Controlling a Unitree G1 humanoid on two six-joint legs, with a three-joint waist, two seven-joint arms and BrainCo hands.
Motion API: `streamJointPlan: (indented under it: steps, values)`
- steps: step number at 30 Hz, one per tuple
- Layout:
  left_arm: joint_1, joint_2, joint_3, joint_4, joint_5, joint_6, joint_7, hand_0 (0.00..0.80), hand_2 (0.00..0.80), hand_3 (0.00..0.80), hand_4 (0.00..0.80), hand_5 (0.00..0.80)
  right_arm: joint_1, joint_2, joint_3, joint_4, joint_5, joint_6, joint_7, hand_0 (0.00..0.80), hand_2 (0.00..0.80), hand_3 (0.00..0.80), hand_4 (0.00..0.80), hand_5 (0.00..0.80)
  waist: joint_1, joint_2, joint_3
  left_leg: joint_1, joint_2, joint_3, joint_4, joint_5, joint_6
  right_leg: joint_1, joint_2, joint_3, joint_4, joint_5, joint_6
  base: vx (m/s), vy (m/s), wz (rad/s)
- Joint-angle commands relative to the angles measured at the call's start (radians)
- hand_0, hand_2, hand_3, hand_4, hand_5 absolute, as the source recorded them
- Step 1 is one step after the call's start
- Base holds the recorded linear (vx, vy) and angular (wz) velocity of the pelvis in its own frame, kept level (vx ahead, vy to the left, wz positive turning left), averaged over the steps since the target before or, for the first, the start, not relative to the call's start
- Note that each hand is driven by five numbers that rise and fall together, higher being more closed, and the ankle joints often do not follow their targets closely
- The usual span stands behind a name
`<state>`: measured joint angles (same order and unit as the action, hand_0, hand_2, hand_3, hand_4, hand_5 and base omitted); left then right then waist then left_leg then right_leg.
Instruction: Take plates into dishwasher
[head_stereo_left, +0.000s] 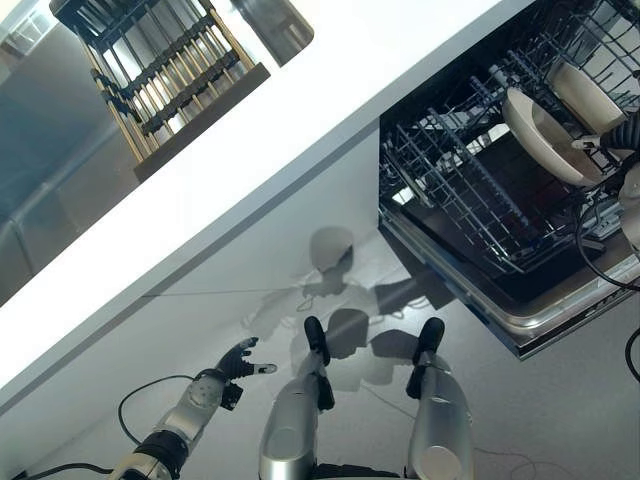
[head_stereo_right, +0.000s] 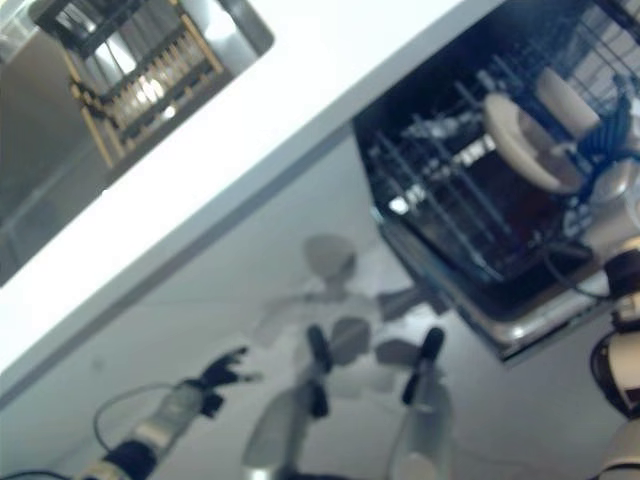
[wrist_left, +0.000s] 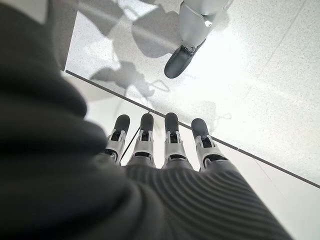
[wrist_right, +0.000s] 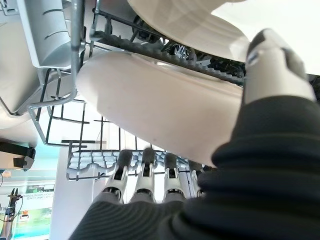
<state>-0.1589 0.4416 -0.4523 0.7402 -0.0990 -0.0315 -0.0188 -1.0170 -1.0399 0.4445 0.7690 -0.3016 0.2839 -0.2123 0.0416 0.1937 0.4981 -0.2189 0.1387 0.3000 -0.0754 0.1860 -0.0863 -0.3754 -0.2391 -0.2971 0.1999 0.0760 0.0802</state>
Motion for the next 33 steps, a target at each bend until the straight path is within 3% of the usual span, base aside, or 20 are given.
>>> streamJointPlan:
  steps: [1,8,14,24,27,33]
  values:
    - [-0.005,0.025,-0.030,0.021,0.011,-0.007,0.009,0.000,0.000,0.000,0.000,0.000,-0.067,-0.067,0.016,0.005,0.008,0.000,-0.048,0.000,0.000,0.000,0.000,0.000,0.019,-0.029,0.022,-0.056,0.070,-0.045,0.012,0.027,-0.058,-0.011,-0.048,-0.019,0.149,-0.136,0.024,0.000,0.000,0.00]
    - [0.004,0.031,-0.025,0.023,0.015,-0.012,0.004,0.000,0.000,0.000,0.000,0.000,-0.060,-0.063,0.008,-0.009,0.042,-0.014,-0.086,0.000,0.000,0.000,0.000,0.000,0.022,-0.039,0.022,-0.046,0.072,-0.051,0.011,0.025,-0.056,0.008,-0.037,-0.020,0.143,-0.138,0.023,-0.005,0.007,0.01]
    - [0.013,0.036,-0.012,0.027,0.036,-0.001,-0.005,0.000,0.000,0.000,0.000,0.000,-0.001,-0.064,-0.065,-0.108,0.097,-0.052,-0.136,0.000,0.000,0.000,0.000,0.000,0.002,-0.068,0.022,-0.003,0.076,-0.048,0.013,0.012,-0.055,0.062,-0.013,-0.014,0.112,-0.135,0.020,0.008,0.038,-0.01]
    - [0.042,0.044,0.031,0.053,0.070,0.025,-0.005,0.000,0.000,0.000,0.000,0.000,0.220,-0.084,-0.284,-0.328,0.236,-0.097,-0.159,0.000,0.000,0.000,0.000,0.000,-0.049,-0.155,-0.043,0.087,0.083,-0.002,0.013,-0.029,-0.048,0.182,0.012,-0.006,-0.034,-0.075,0.041,0.032,0.063,-0.04]
    - [0.049,0.036,0.052,0.076,0.098,0.031,-0.010,0.000,0.000,0.000,0.000,0.000,0.324,-0.069,-0.388,-0.383,0.380,-0.131,-0.168,0.000,0.000,0.000,0.000,0.000,-0.068,-0.180,-0.078,0.111,0.081,0.014,0.023,-0.048,-0.043,0.215,0.015,0.003,-0.077,-0.049,0.052,0.029,0.077,-0.15]
    - [0.055,0.022,0.065,0.103,0.136,0.037,-0.006,0.000,0.000,0.000,0.000,0.000,0.496,0.013,-0.549,-0.431,0.594,-0.123,-0.200,0.000,0.000,0.000,0.000,0.000,-0.099,-0.203,-0.125,0.152,0.074,0.041,0.025,-0.071,-0.032,0.251,0.012,0.026,-0.121,-0.020,0.068,0.030,0.061,-0.14]
